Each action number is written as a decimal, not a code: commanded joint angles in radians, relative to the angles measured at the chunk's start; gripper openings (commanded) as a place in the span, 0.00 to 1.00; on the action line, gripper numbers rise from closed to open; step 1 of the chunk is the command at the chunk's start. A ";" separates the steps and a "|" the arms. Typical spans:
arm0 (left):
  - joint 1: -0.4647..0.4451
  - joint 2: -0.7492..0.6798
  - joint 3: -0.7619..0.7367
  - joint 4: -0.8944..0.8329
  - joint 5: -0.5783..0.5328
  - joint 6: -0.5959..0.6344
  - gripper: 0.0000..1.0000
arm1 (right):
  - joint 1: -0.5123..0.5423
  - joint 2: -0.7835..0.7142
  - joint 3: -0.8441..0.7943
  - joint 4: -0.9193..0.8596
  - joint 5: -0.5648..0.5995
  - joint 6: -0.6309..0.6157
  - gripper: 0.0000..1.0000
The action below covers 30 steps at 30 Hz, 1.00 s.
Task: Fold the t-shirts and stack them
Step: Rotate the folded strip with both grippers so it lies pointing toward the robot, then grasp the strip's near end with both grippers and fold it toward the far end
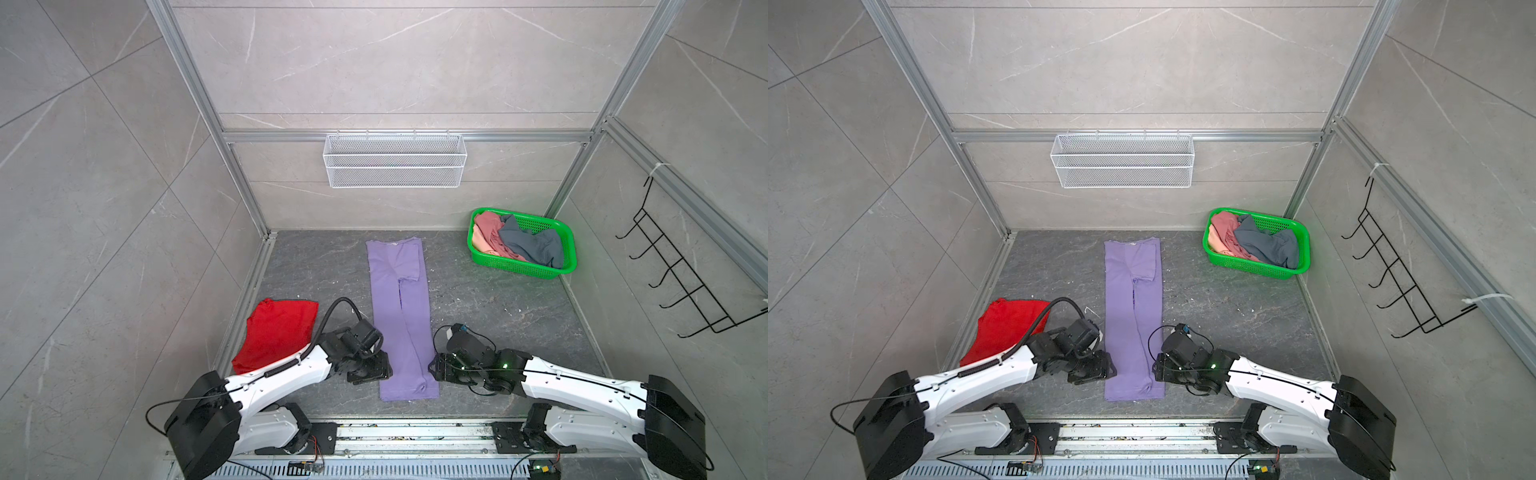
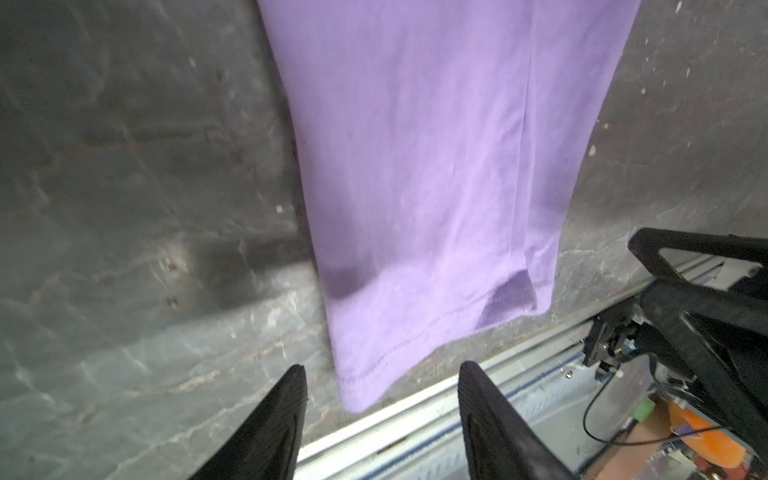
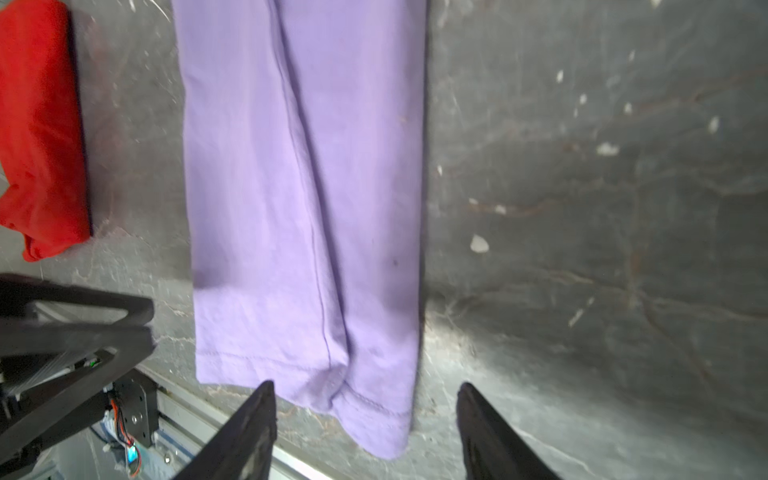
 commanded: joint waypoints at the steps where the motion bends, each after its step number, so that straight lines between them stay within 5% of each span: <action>1: -0.056 -0.044 -0.027 0.014 -0.025 -0.159 0.61 | 0.000 -0.018 -0.035 -0.023 -0.049 0.048 0.69; 9: -0.114 -0.037 -0.158 0.138 -0.039 -0.301 0.54 | 0.027 0.050 -0.083 0.062 -0.096 0.099 0.68; 21: -0.116 -0.014 -0.206 0.264 -0.049 -0.351 0.37 | 0.089 0.122 -0.133 0.143 -0.081 0.201 0.62; 23: -0.118 -0.009 -0.207 0.270 -0.045 -0.354 0.29 | 0.102 0.142 -0.124 0.146 -0.081 0.205 0.57; 27: -0.120 -0.001 -0.199 0.291 -0.032 -0.352 0.12 | 0.111 0.166 -0.116 0.149 -0.080 0.203 0.16; 30: -0.129 -0.018 -0.201 0.311 -0.010 -0.354 0.00 | 0.120 0.121 -0.109 0.126 -0.048 0.206 0.02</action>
